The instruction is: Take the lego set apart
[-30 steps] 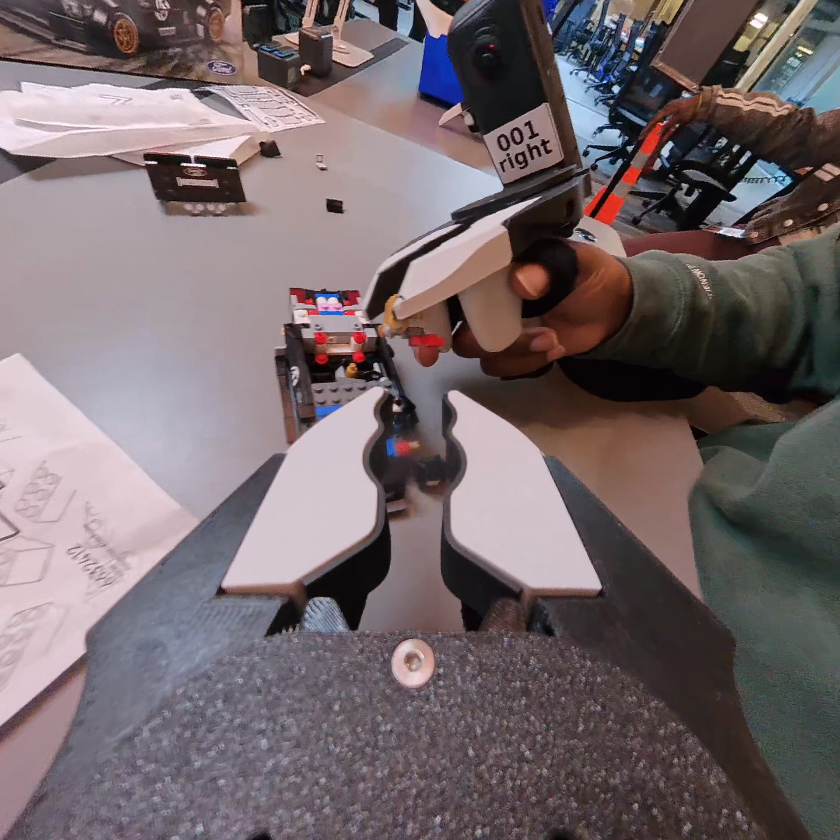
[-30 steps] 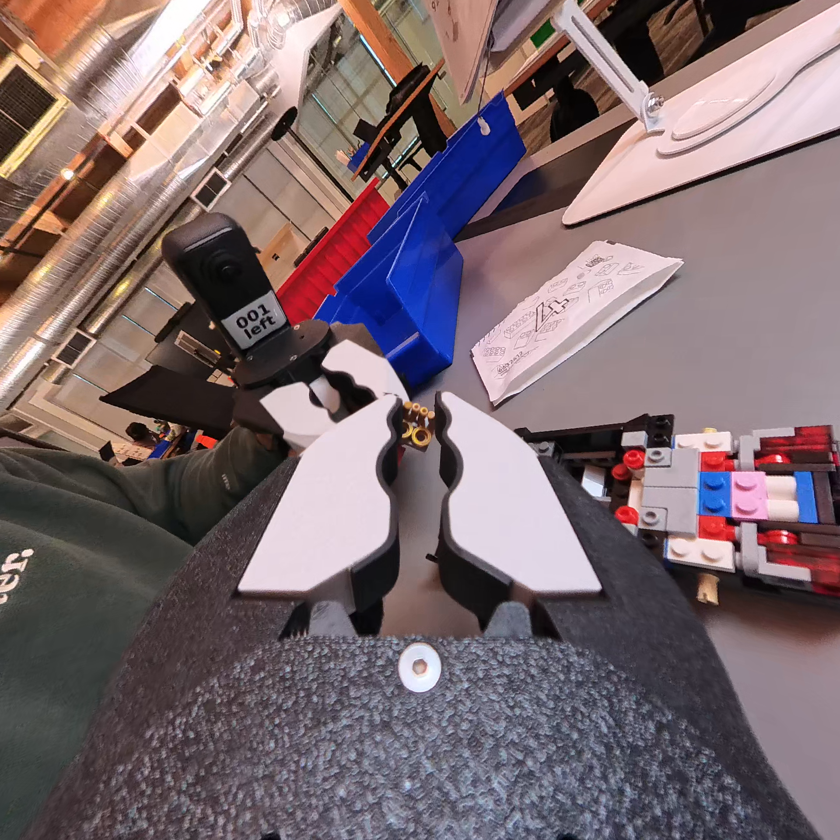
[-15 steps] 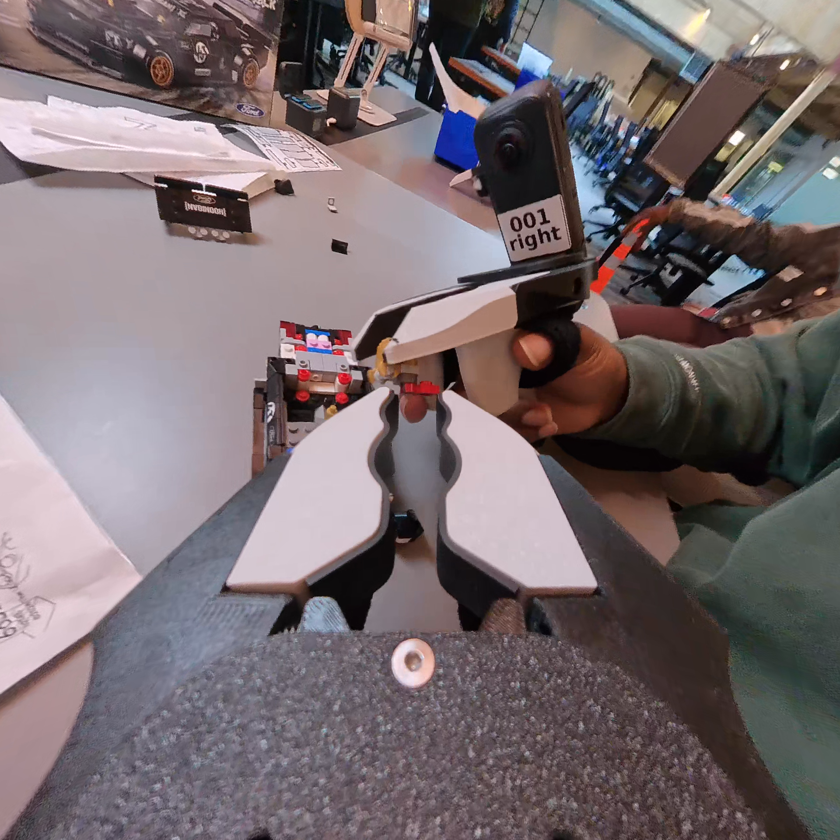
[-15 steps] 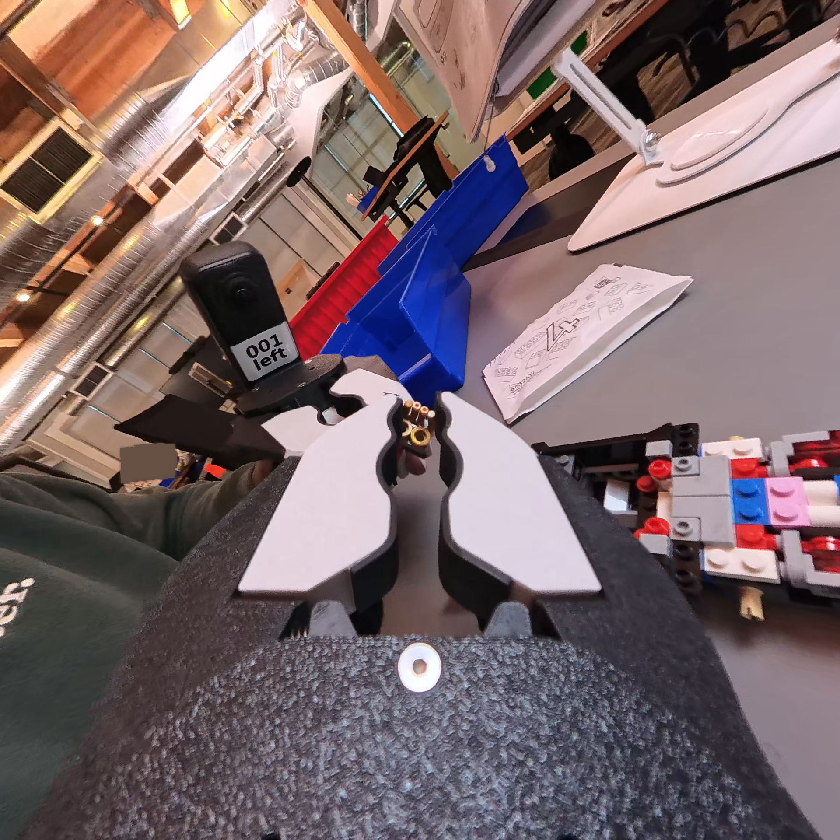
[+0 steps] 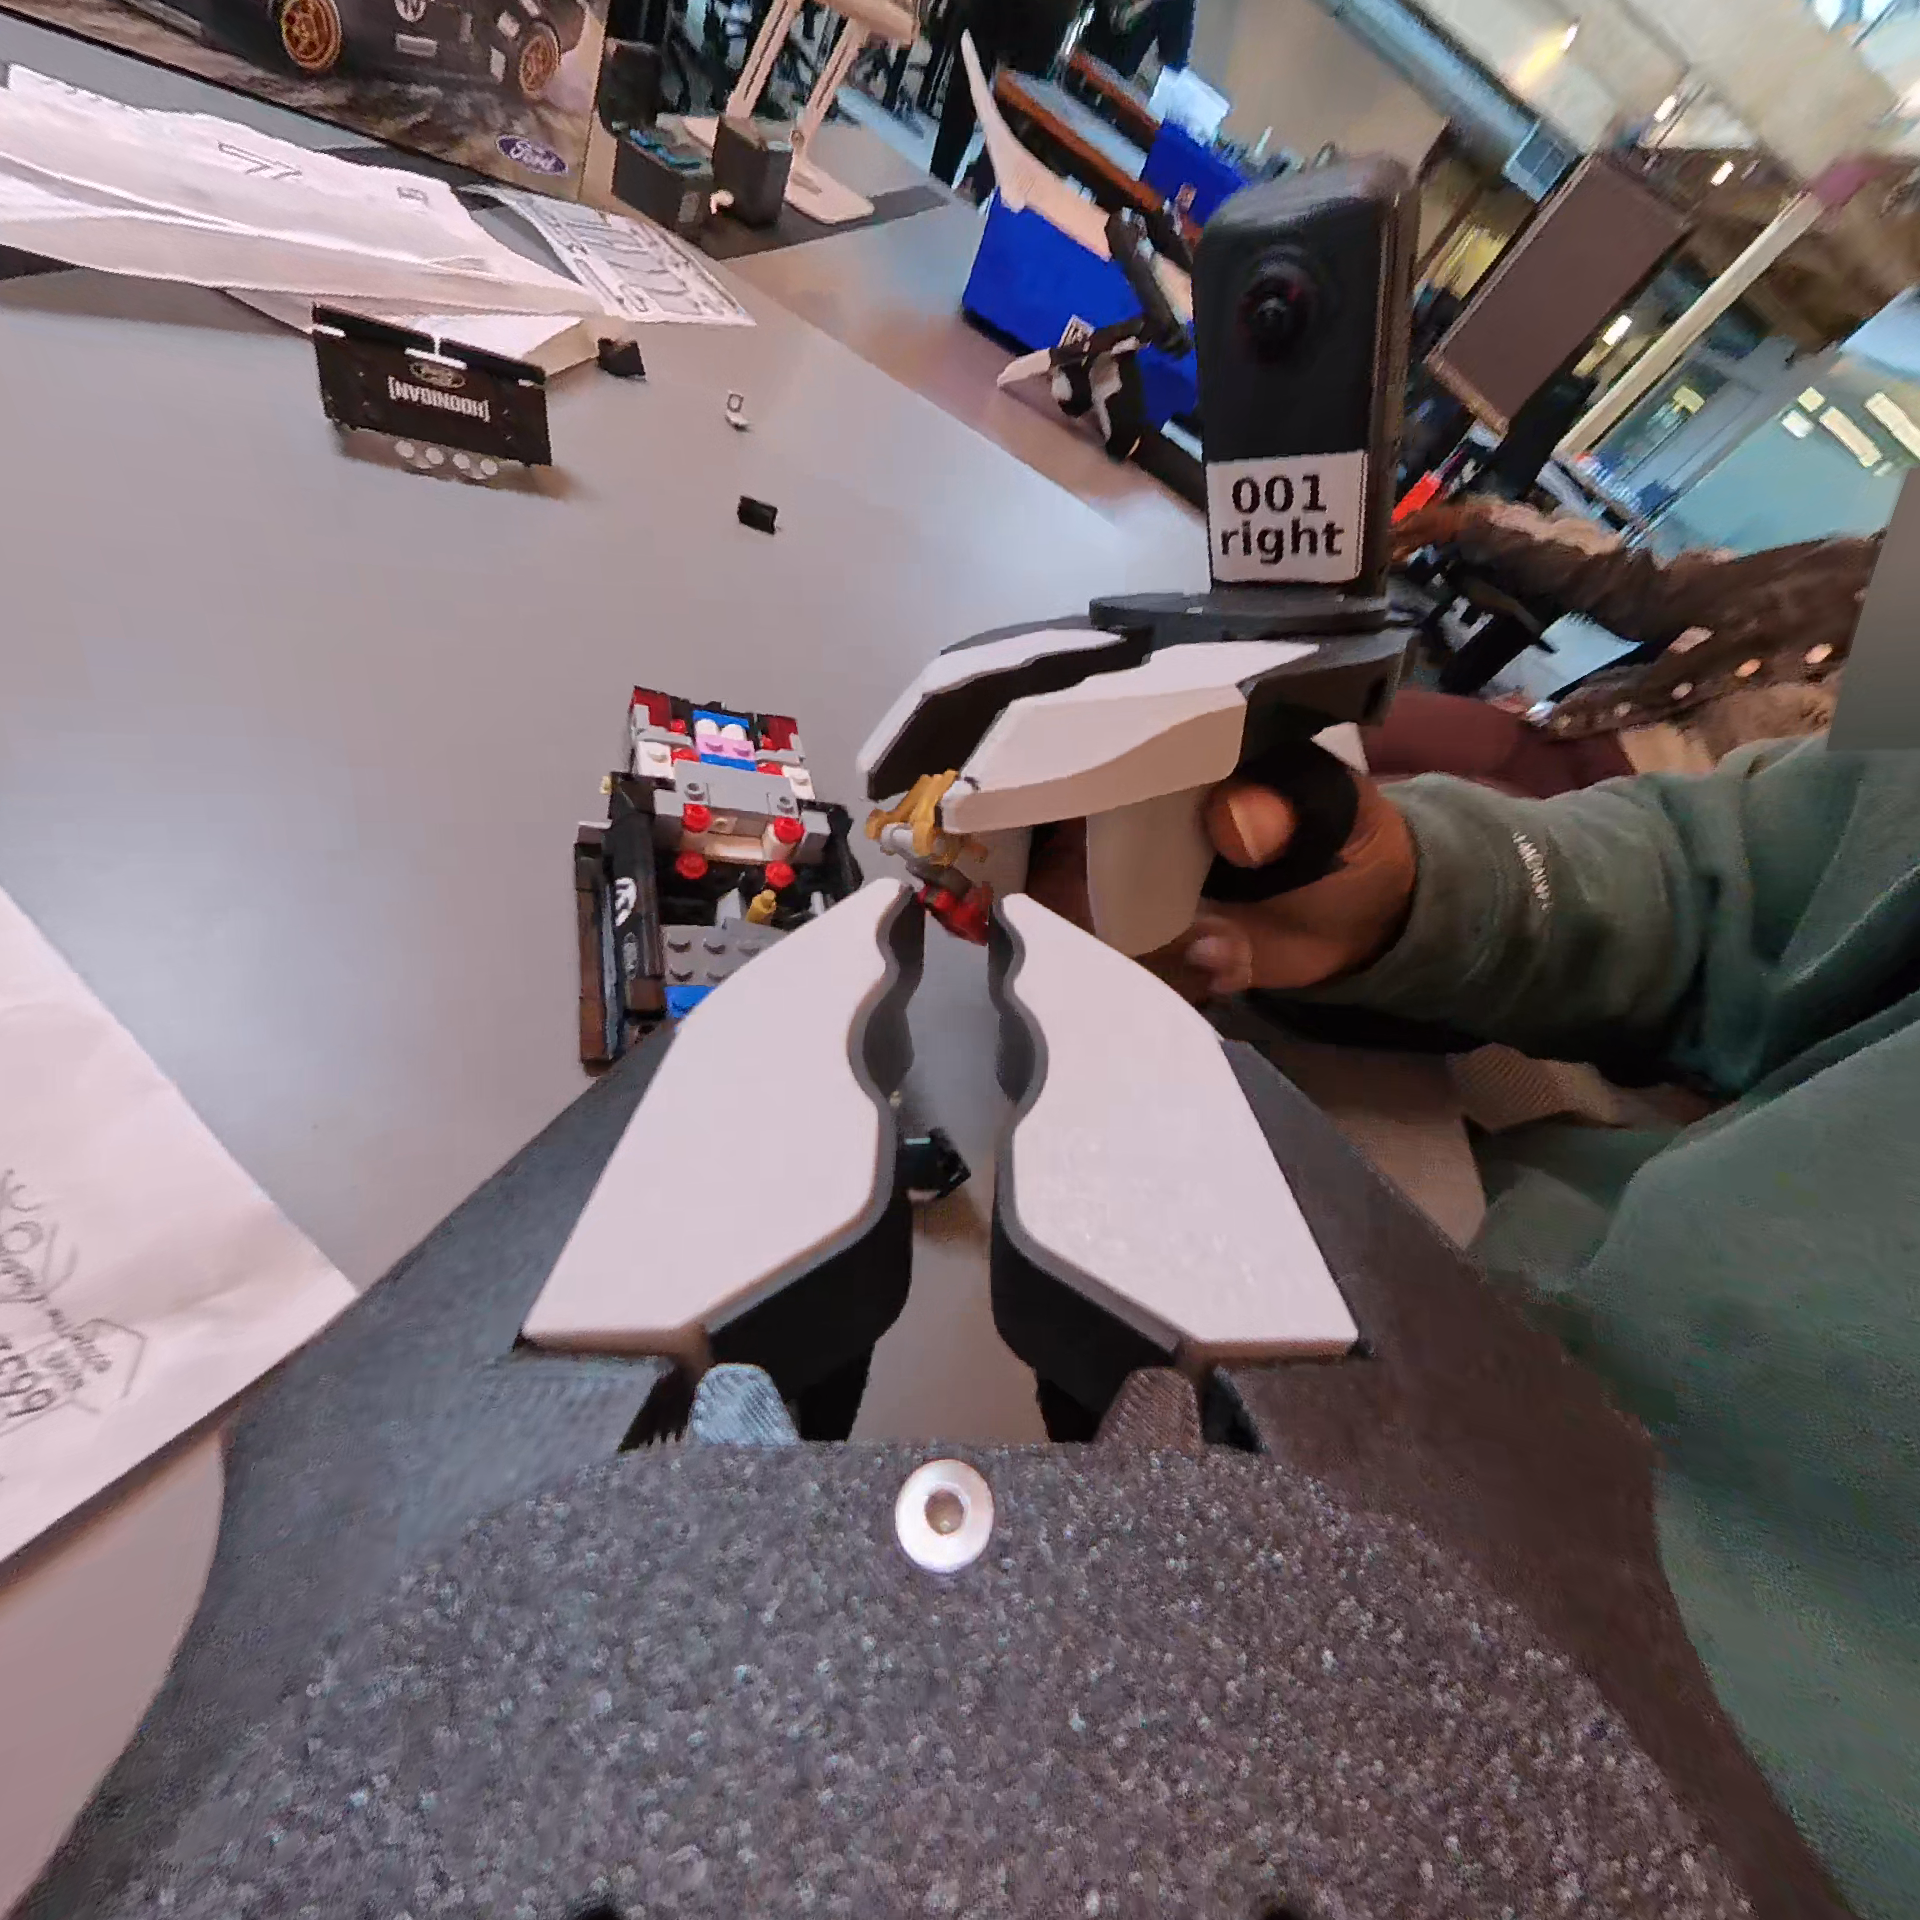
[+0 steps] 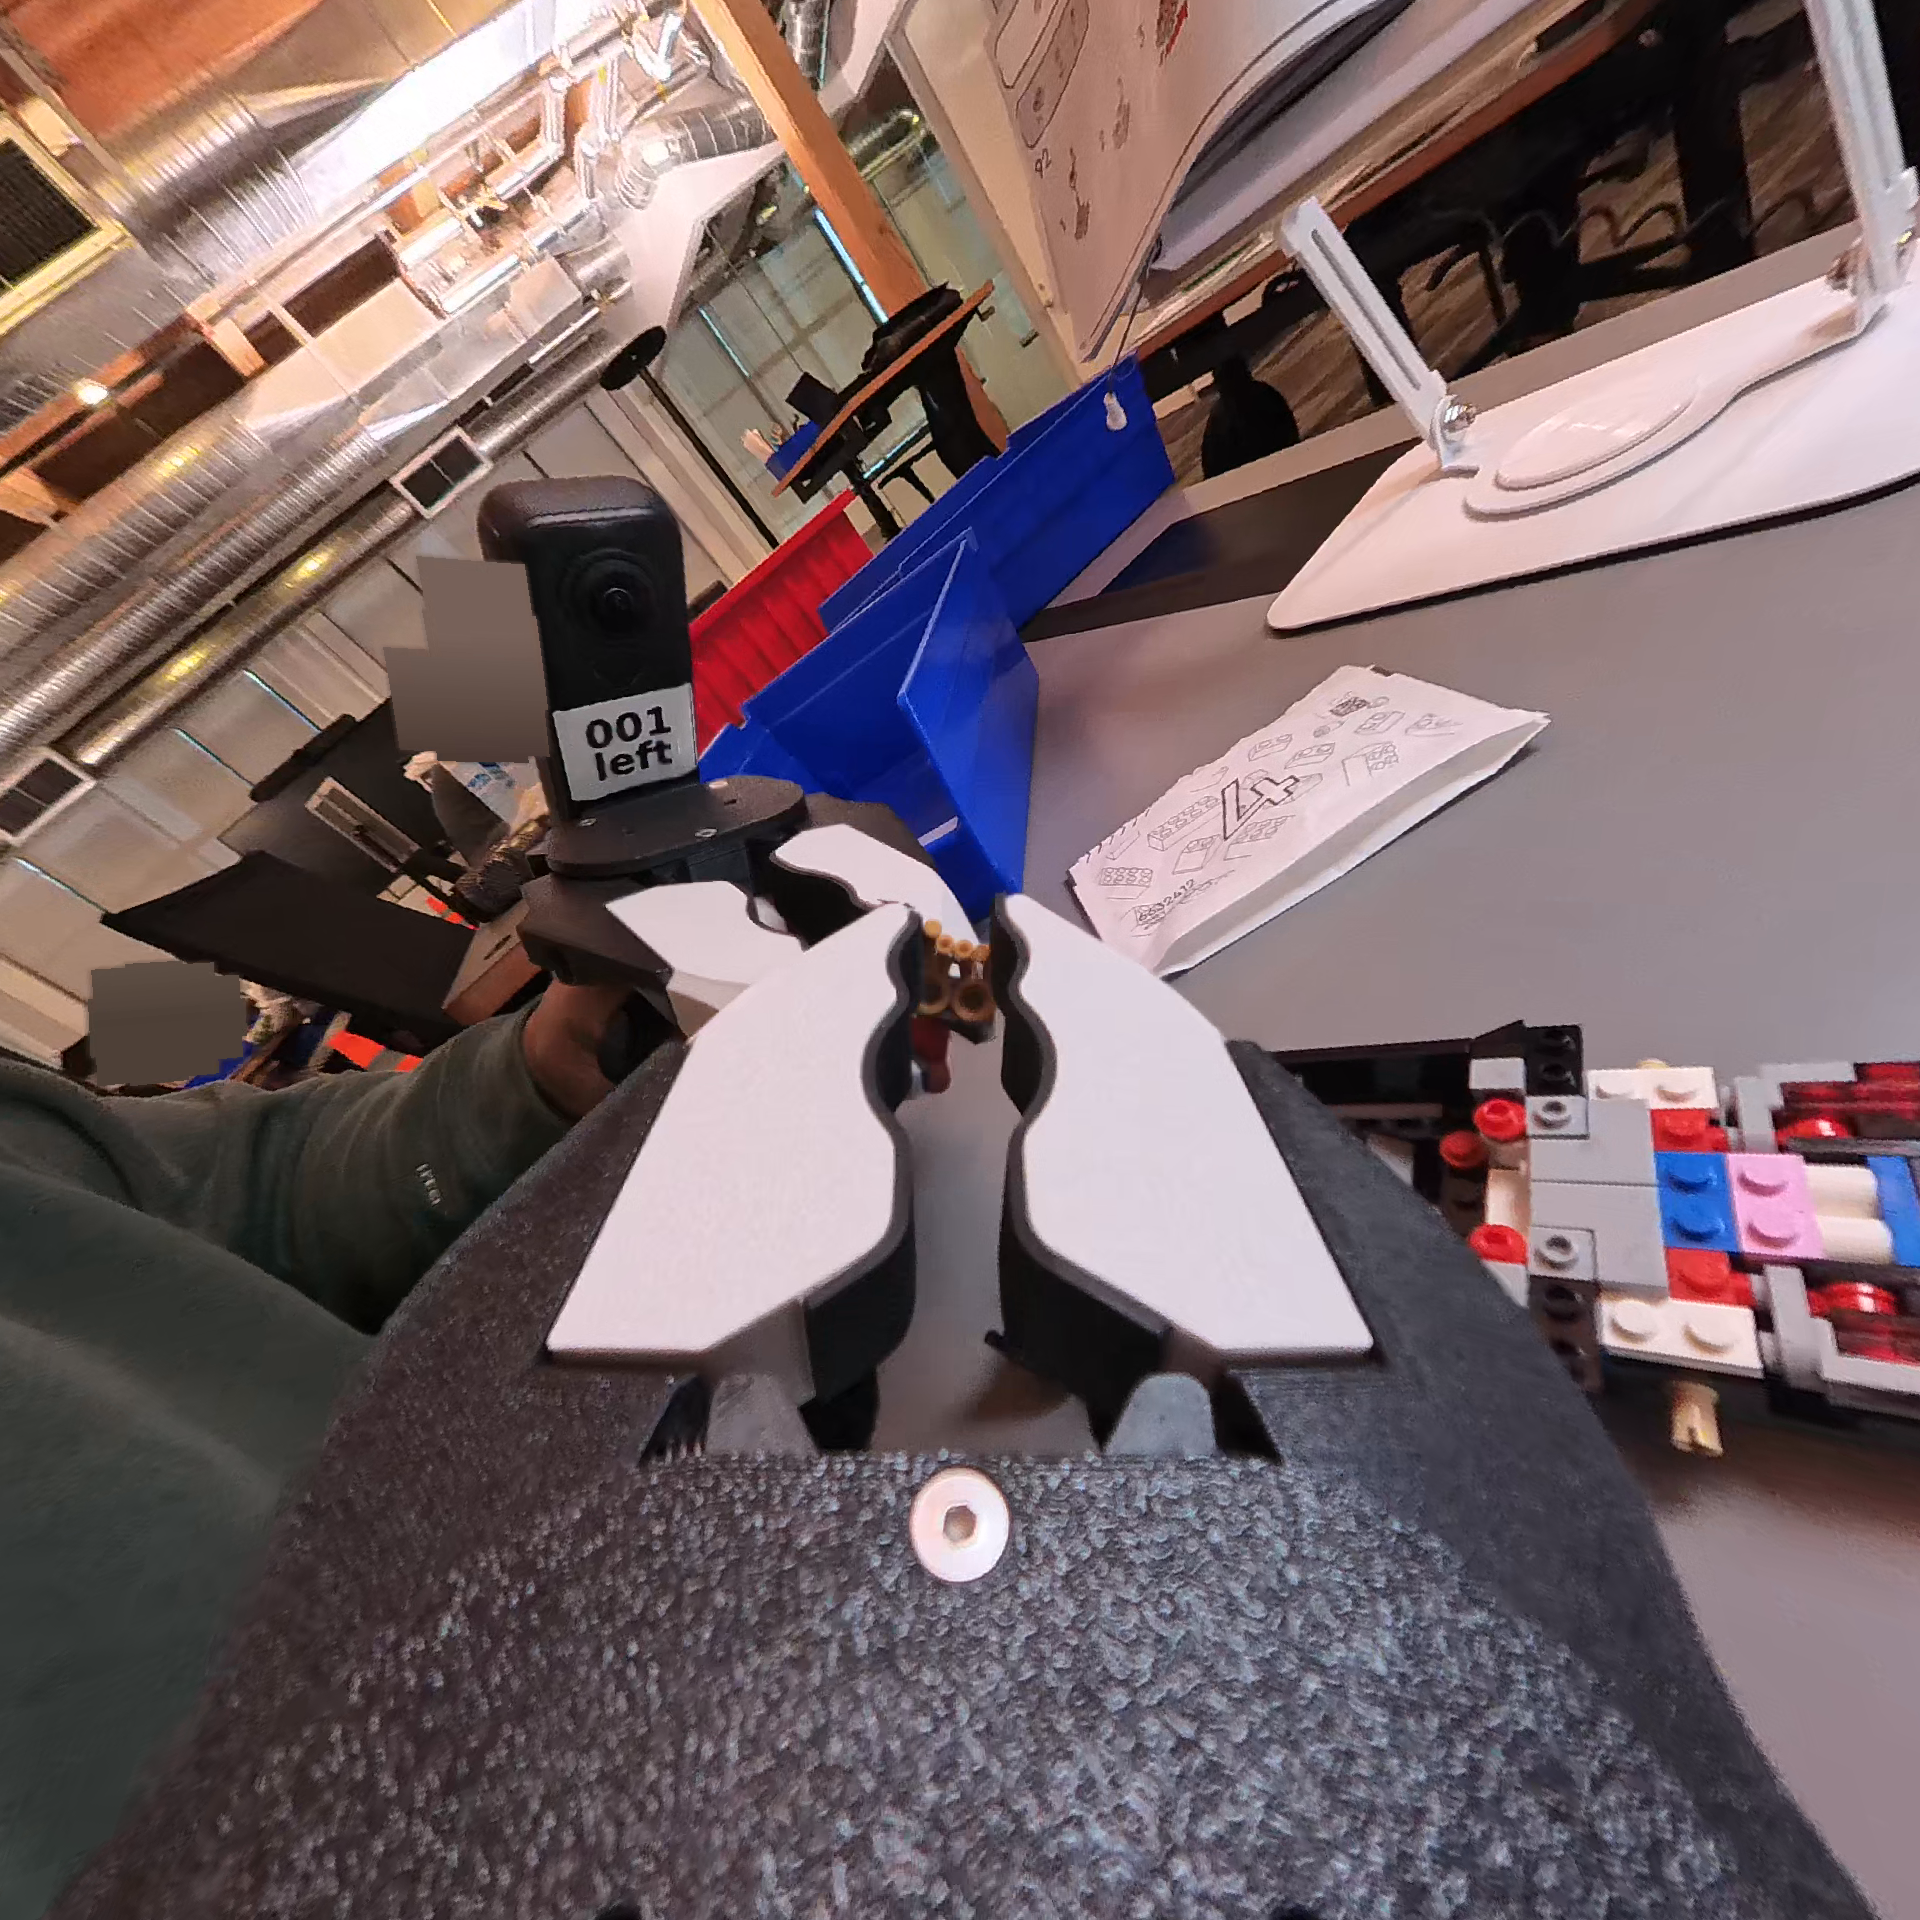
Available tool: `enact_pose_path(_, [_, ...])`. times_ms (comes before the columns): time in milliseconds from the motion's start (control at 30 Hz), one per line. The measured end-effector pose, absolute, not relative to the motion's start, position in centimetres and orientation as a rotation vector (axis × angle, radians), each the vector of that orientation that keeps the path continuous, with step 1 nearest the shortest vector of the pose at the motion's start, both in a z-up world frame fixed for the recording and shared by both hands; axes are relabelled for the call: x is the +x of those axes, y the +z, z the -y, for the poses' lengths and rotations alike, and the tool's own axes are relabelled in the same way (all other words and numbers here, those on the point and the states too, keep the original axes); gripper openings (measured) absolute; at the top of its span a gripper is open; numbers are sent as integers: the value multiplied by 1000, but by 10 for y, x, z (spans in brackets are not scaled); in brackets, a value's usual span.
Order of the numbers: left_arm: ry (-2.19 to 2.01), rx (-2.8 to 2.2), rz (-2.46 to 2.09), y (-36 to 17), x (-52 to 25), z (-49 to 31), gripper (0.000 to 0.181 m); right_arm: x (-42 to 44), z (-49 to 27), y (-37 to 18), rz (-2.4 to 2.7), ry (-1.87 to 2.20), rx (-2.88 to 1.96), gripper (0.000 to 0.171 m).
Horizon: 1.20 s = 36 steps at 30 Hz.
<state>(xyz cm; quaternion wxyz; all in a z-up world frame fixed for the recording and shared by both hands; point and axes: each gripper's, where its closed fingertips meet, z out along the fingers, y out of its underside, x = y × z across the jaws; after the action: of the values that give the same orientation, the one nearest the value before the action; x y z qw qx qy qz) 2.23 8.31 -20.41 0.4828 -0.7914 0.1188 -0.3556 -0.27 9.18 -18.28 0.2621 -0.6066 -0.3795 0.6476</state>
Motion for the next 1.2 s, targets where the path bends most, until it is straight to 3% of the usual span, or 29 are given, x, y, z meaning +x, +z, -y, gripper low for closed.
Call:
enact_pose_path(100, [-766, -2017, -334, -219, 14, -81, 8, -1, -92, -174, 973, 1848, -1623, 2])
enact_pose_path(300, [-776, -2015, -339, -223, 13, -77, 8, 3, -95, -169, 1053, 1770, -1576, 2])
enact_pose_path(367, [-799, -2008, -321, -221, 11, -77, 8, 4, -96, -175, 1127, 1682, -1570, 3])
enact_pose_path(533, [-798, -1989, -299, -217, 9, -77, 8, 3, -85, -189, 1298, 1592, -1582, 26])
enact_pose_path(1200, [-800, -1977, -357, -220, 15, -72, 8, -2, -72, -205, 1399, 1552, -1613, 18])
